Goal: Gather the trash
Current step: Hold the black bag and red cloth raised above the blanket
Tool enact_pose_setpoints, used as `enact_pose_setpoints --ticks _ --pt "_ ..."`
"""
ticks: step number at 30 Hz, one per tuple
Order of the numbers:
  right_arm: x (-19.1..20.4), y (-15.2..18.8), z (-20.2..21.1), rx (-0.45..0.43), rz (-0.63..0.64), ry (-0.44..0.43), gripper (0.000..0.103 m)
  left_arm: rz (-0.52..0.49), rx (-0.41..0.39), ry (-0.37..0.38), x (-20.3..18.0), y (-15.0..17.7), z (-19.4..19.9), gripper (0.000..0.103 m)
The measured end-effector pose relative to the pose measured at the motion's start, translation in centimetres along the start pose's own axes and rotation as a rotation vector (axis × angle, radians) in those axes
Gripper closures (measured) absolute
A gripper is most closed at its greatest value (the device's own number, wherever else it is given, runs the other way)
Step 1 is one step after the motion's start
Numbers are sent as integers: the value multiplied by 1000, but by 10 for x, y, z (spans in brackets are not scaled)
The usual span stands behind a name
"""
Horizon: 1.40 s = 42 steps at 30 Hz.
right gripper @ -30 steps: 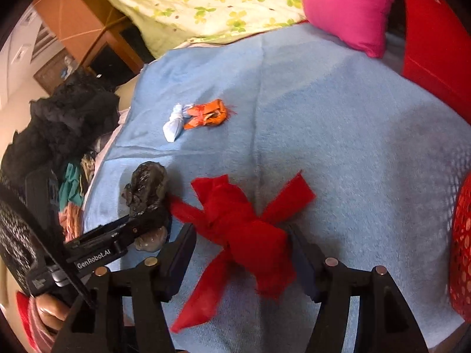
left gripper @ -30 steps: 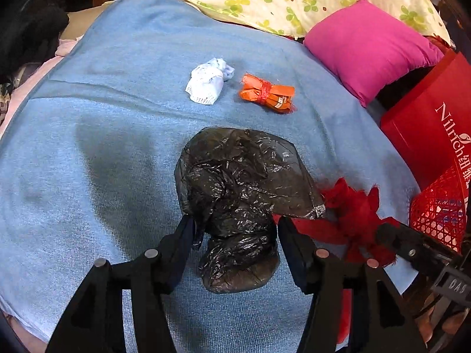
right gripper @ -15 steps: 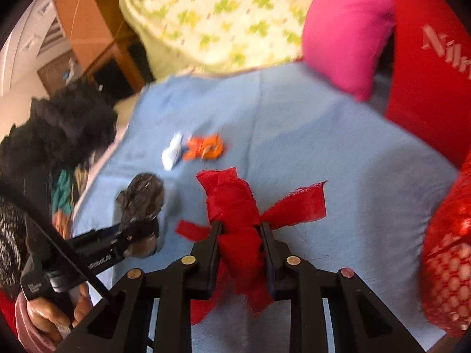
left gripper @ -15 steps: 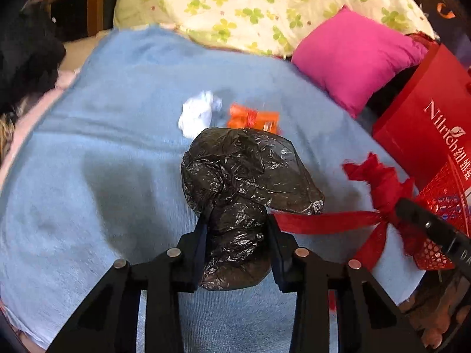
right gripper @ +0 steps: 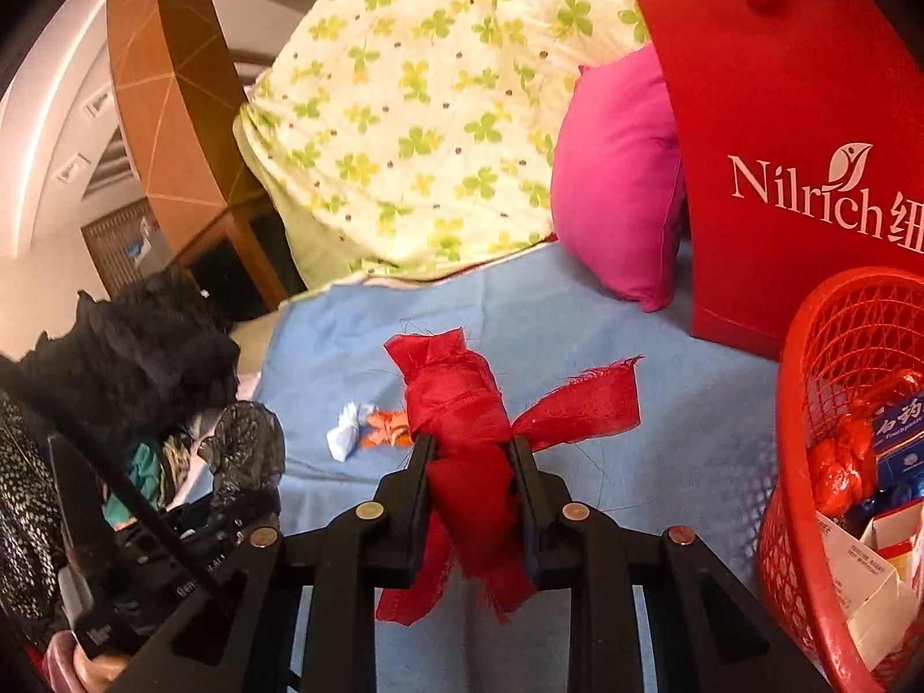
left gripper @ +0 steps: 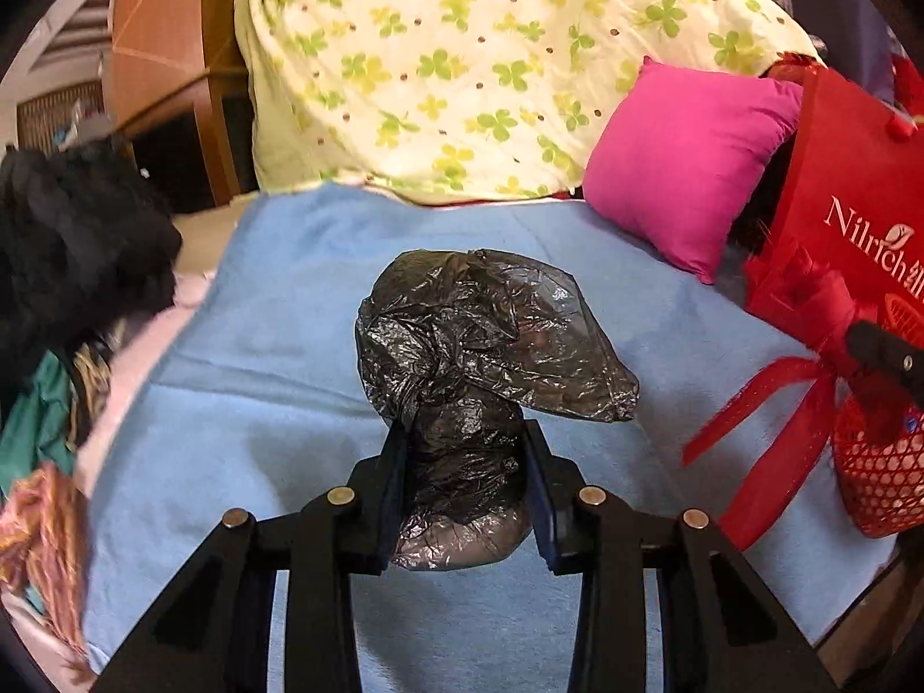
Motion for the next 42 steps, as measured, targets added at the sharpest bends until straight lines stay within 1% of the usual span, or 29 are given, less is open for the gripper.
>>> enact_pose_setpoints --ticks 9,17,25,42 --pt "2 -1 -4 11 17 -19 77 -31 -26 -20 -8 0 1 64" --pt "-3 0 2 6 4 -8 77 -61 -45 -33 -19 1 4 64" --pt "-7 0 5 7 6 0 77 -93 -53 -22 -31 1 5 64" --pt "-14 0 11 9 2 17 77 -124 -55 6 -45 1 5 64"
Point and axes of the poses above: each gripper's, at about its wrist camera, not at the fingertips, and z roughly against the way its jaws point, x to its left, y to its underside, the point moved 5 cm from there along -z, roughly the way its jaws point, and after that the axes turned 6 degrees about -y, right-handed, at the moved point
